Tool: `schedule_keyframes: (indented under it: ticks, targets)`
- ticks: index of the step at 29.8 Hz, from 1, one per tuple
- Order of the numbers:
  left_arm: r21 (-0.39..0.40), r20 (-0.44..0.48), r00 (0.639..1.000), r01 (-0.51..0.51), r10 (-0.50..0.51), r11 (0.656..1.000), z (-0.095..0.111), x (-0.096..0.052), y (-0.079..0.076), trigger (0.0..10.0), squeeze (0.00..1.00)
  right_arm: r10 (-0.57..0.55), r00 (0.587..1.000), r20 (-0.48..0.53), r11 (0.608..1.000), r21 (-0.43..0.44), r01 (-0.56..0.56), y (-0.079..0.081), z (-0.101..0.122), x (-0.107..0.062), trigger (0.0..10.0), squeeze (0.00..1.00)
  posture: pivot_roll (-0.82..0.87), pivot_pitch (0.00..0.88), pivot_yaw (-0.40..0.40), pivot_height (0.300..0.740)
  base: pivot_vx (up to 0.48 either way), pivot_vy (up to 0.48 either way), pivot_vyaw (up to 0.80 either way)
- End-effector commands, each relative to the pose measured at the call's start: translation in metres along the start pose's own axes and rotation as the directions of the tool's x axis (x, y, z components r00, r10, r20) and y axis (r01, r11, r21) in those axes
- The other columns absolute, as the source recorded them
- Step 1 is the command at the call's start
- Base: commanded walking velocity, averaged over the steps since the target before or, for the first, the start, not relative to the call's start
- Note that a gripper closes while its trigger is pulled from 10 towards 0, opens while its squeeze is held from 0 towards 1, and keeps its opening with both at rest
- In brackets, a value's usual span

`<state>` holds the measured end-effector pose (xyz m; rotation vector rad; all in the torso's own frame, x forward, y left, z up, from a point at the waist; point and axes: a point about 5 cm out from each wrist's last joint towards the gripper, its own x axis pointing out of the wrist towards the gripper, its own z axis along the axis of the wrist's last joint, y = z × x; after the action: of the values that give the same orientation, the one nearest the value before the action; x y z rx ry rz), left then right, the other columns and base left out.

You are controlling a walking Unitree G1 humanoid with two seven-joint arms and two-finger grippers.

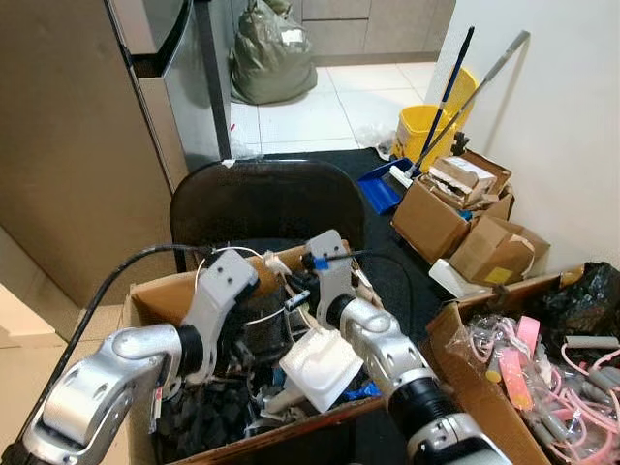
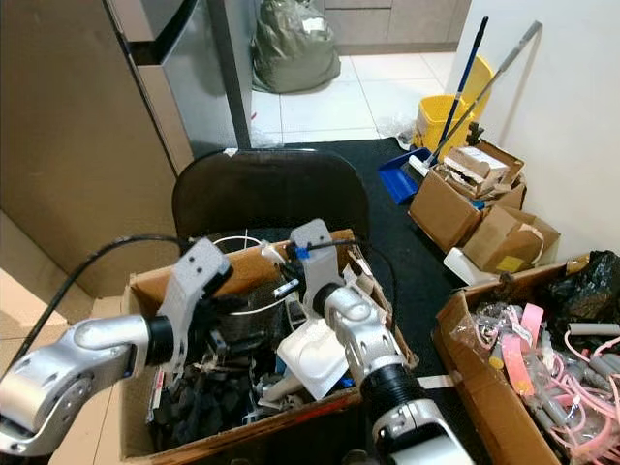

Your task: Picking trash to rubbish bin

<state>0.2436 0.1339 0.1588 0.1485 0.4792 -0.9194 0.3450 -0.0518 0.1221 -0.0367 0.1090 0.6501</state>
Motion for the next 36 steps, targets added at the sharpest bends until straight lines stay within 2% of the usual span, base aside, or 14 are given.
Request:
schedule_keyframes:
  ticks: [1,2,3,4,5,7,15,16,17,19,22,24,28,36]
  targets:
    - [0.008,-0.048,0.999,0.022,-0.021,1.0,-0.004,-0.003,-0.004,10.0,0.0,-0.01,1.0,-0.005,1.0,0.019,0.01,-0.003,-0.003,0.0,10.0,0.0,0.06,0.163,0.018,0.74,0.0,0.0,0.0]
    - [0.009,-0.063,0.998,0.028,-0.027,1.0,-0.004,-0.004,-0.006,10.0,0.0,-0.015,1.0,0.001,0.999,0.034,0.015,-0.005,-0.002,0.0,10.0,0.05,0.06,0.163,0.019,0.74,0.0,0.0,0.0]
    - [0.012,-0.075,0.997,0.033,-0.032,0.999,-0.005,-0.004,-0.006,10.0,0.0,-0.025,1.0,0.006,0.999,0.044,0.025,-0.008,-0.001,0.0,10.0,0.2,0.06,0.163,0.019,0.74,0.0,0.0,0.0]
    - [0.014,-0.08,0.996,0.034,-0.033,0.999,-0.005,-0.004,-0.007,10.0,0.0,-0.037,0.999,0.007,0.998,0.047,0.036,-0.009,-0.001,0.0,10.0,0.72,0.06,0.161,0.022,0.74,0.0,0.0,0.0]
    - [0.012,-0.082,0.996,0.03,-0.029,0.999,-0.006,-0.004,-0.006,10.0,0.0,-0.047,0.999,0.005,0.998,0.049,0.047,-0.011,-0.001,-0.001,10.0,0.95,0.06,0.161,0.022,0.74,0.0,0.0,0.0]
    - [0.013,-0.089,0.996,0.028,-0.027,1.0,-0.006,-0.004,-0.006,10.0,0.0,-0.054,0.999,0.006,0.997,0.054,0.054,-0.013,-0.001,-0.001,10.0,1.0,0.05,0.162,0.024,0.74,0.0,0.0,0.0]
    - [0.039,-0.116,0.993,0.0,0.004,0.999,-0.007,-0.004,-0.004,10.0,0.0,-0.105,0.994,0.001,0.994,0.032,0.105,-0.022,-0.002,-0.003,10.0,1.0,0.05,0.153,0.028,0.74,0.0,0.0,0.0]
    - [0.052,-0.109,0.994,-0.015,0.021,0.999,-0.006,-0.004,-0.002,10.0,0.0,-0.119,0.993,0.005,0.993,0.022,0.119,-0.024,-0.001,-0.003,10.0,0.86,0.05,0.153,0.028,0.74,0.0,0.0,0.0]
    - [0.057,-0.05,0.991,-0.121,0.124,0.991,0.001,-0.001,0.01,10.0,0.0,-0.192,0.981,0.035,0.981,0.008,0.192,-0.033,0.003,-0.006,10.0,0.0,0.05,0.146,0.019,0.74,0.0,0.0,0.0]
    - [0.055,-0.035,0.988,-0.149,0.151,0.987,0.002,0.0,0.013,10.0,0.0,-0.212,0.976,0.043,0.977,0.006,0.212,-0.035,0.004,-0.007,10.0,0.0,0.05,0.146,0.019,0.74,0.0,0.0,0.0]
    - [-0.013,0.174,0.84,-0.519,0.513,0.855,0.026,-0.001,0.053,10.0,0.0,-0.449,0.885,0.122,0.892,0.107,0.438,-0.064,0.01,-0.026,10.0,0.0,0.04,0.134,0.018,0.74,0.0,0.0,0.0]
    - [0.053,0.192,0.78,-0.614,0.596,0.787,0.028,-0.004,0.062,10.0,0.0,-0.558,0.813,0.166,0.83,0.122,0.545,-0.078,0.009,-0.044,10.0,0.0,0.03,0.129,0.027,0.74,0.0,0.0,0.0]
    - [0.0,0.243,0.745,-0.64,0.621,0.768,0.029,-0.001,0.061,10.0,0.0,-0.685,0.705,0.184,0.728,0.176,0.662,-0.096,-0.001,-0.077,10.0,0.0,0.02,0.119,0.04,0.74,0.0,0.0,0.0]
    - [0.039,0.21,0.725,-0.676,0.656,0.736,0.018,0.01,0.061,10.0,0.0,-0.727,0.666,0.169,0.687,0.195,0.7,-0.093,-0.015,-0.096,10.0,0.0,0.0,0.108,0.049,0.74,0.0,0.0,0.0]
